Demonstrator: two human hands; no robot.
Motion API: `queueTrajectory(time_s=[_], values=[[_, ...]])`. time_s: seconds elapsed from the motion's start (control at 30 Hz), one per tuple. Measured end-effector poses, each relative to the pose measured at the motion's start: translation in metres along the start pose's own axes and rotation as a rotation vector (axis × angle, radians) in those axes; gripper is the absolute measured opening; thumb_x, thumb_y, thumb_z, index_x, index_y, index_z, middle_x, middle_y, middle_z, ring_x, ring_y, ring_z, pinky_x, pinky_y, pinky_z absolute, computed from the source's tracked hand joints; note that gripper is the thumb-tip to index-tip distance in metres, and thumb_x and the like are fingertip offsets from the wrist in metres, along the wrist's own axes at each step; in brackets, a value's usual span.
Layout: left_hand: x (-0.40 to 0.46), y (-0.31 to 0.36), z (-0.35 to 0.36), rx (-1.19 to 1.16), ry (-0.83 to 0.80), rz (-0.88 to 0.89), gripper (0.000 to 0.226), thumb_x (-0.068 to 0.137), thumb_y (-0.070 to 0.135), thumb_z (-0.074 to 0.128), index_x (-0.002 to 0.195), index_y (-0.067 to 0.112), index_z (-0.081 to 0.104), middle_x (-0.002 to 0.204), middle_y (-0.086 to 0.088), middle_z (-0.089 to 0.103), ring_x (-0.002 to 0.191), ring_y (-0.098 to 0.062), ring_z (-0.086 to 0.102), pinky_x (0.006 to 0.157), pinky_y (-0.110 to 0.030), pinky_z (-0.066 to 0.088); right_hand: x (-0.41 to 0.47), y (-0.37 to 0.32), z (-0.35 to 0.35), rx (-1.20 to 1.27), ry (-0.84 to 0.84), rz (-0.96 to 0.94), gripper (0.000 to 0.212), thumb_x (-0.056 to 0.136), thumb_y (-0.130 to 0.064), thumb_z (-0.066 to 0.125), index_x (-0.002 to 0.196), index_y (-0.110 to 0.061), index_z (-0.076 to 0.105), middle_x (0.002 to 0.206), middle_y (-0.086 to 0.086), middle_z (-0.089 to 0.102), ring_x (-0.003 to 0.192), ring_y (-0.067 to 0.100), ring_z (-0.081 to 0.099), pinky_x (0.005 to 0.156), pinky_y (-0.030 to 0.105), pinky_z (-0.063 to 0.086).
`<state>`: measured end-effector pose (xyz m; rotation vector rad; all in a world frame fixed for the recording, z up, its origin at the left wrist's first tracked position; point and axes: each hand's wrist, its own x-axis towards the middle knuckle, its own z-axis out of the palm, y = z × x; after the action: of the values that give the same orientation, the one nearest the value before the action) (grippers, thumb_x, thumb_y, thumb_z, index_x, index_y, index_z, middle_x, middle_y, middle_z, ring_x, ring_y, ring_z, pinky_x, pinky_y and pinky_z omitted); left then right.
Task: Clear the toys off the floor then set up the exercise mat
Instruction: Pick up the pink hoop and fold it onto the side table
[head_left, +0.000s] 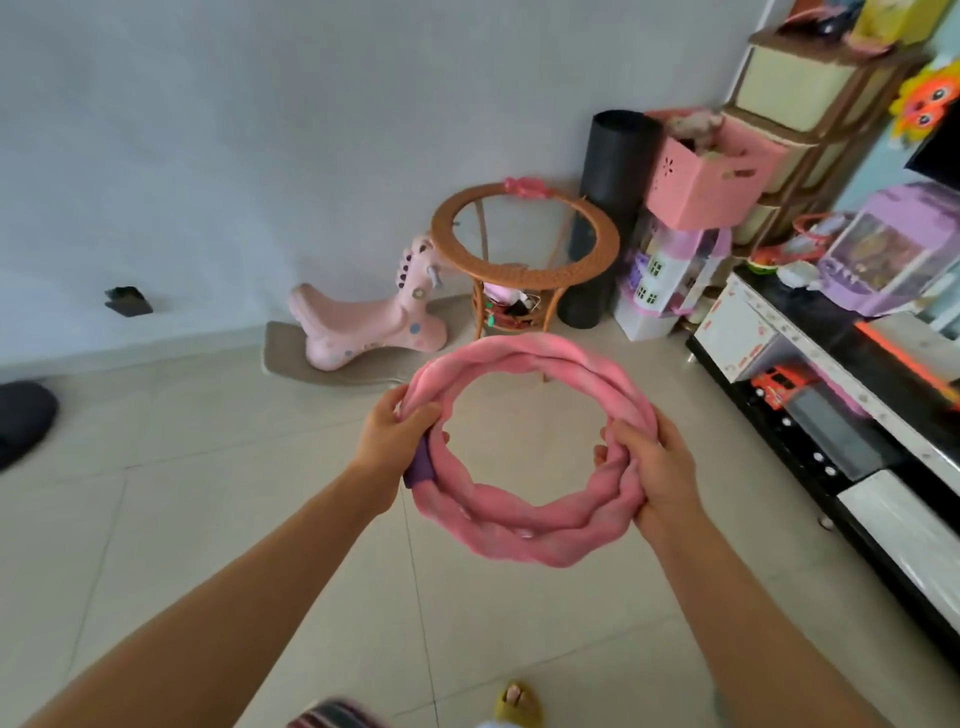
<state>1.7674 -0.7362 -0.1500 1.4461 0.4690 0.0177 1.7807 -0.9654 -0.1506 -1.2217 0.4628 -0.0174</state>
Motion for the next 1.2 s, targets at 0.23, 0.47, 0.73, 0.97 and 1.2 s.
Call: queueTrajectory(time_s=[0.23,0.47,0.73,0.97,1.2], values=[[0.070,0.025,0.032,-0.016,0.109,0.050,0.030,0.087,0.002,0.056,0.116,0.010,0.052,0.085,-0.008,0.063,0.065,-0.021,0.061,0.060,-0.029,0.055,0.092,-0.035,0.037,-0.016,-0.094,0.005,0.031,0.082,0.005,0.056,0.104,-0.016,0.060,0.083,0.008,0.061,0.057,0.019,0.058,0.055,0.028,0.054],[0.164,0.039,0.047,-0.020,0.143,0.037,0.036,0.084,0.004,0.060,0.119,0.005,0.053,0.083,-0.012,0.063,0.067,-0.025,0.061,0.062,-0.031,0.050,0.178,-0.042,0.080,-0.019,-0.096,0.047,0.027,0.081,0.006,0.057,0.094,-0.017,0.063,0.080,0.011,0.058,0.058,0.022,0.054,0.050,0.023,0.053],[0.314,0.068,0.066,0.038,0.094,-0.004,0.039,0.075,0.017,0.065,0.113,0.011,0.056,0.095,-0.016,0.065,0.085,-0.032,0.062,0.082,-0.046,0.052,0.305,-0.046,0.150,-0.013,-0.001,0.050,0.037,0.081,0.008,0.057,0.116,-0.007,0.059,0.079,0.009,0.059,0.058,0.017,0.055,0.050,0.025,0.053],[0.425,0.108,0.083,0.066,0.028,-0.021,0.025,0.088,0.004,0.055,0.110,0.014,0.053,0.093,-0.015,0.063,0.079,-0.029,0.061,0.068,-0.035,0.052,0.389,-0.063,0.204,0.036,0.027,0.067,0.035,0.083,0.010,0.055,0.114,-0.006,0.057,0.079,0.011,0.057,0.060,0.020,0.052,0.049,0.024,0.053],[0.520,0.124,0.115,0.056,0.021,-0.076,0.034,0.086,0.006,0.059,0.119,0.011,0.053,0.098,-0.014,0.065,0.084,-0.025,0.062,0.073,-0.034,0.053,0.489,-0.081,0.232,-0.028,0.043,0.090,0.039,0.083,0.005,0.057,0.119,-0.009,0.059,0.084,0.012,0.062,0.059,0.017,0.060,0.049,0.023,0.052]])
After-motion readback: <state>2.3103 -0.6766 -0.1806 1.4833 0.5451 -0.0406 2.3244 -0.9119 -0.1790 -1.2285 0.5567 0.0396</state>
